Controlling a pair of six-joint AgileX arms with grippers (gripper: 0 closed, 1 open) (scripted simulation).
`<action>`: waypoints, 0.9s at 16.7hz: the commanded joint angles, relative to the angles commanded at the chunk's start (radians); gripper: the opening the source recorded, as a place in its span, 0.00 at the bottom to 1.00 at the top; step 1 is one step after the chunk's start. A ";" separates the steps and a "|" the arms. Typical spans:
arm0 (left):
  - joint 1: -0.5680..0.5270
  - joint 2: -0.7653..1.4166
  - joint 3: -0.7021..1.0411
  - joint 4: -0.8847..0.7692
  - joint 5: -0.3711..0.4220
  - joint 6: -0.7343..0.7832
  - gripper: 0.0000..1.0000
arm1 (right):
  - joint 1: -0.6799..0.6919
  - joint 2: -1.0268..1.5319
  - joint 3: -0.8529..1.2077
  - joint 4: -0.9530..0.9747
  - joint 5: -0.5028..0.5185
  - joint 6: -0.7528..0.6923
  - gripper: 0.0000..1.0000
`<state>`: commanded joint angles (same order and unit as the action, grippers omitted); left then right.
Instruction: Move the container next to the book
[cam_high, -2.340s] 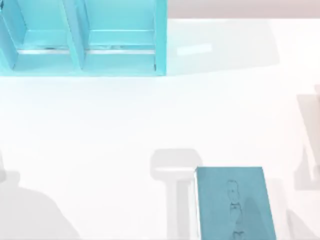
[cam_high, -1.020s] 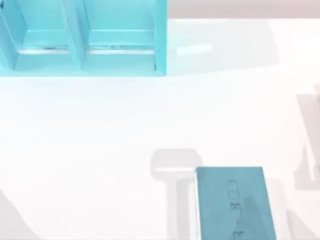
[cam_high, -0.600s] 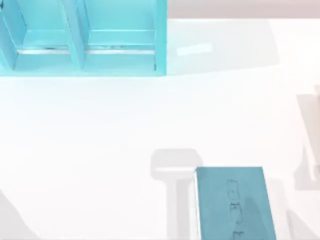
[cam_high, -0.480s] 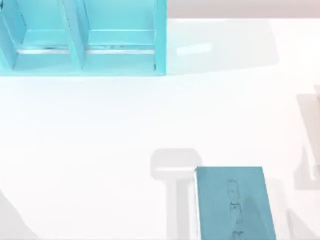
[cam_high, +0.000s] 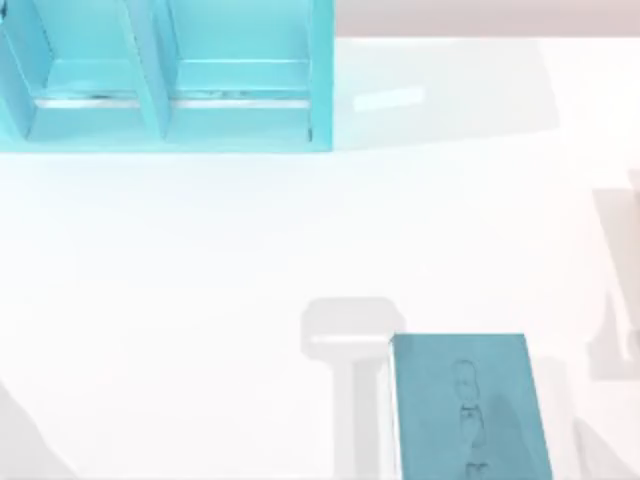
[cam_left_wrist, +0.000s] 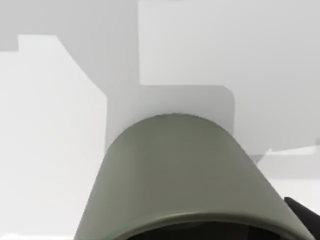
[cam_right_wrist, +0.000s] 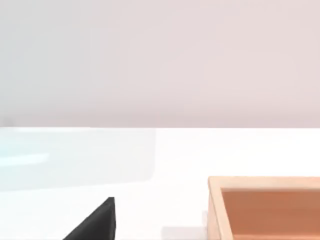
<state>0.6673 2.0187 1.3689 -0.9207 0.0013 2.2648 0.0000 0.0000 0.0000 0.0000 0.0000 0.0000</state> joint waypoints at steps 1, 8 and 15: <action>0.000 0.000 0.000 0.000 0.000 0.000 0.00 | 0.000 0.000 0.000 0.000 0.000 0.000 1.00; -0.002 -0.017 0.038 -0.059 0.000 0.003 0.00 | 0.000 0.000 0.000 0.000 0.000 0.000 1.00; -0.003 -0.060 0.121 -0.181 -0.001 -0.001 0.00 | 0.000 0.000 0.000 0.000 0.000 0.000 1.00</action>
<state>0.6643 1.9587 1.4898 -1.1016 0.0006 2.2634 0.0000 0.0000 0.0000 0.0000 0.0000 0.0000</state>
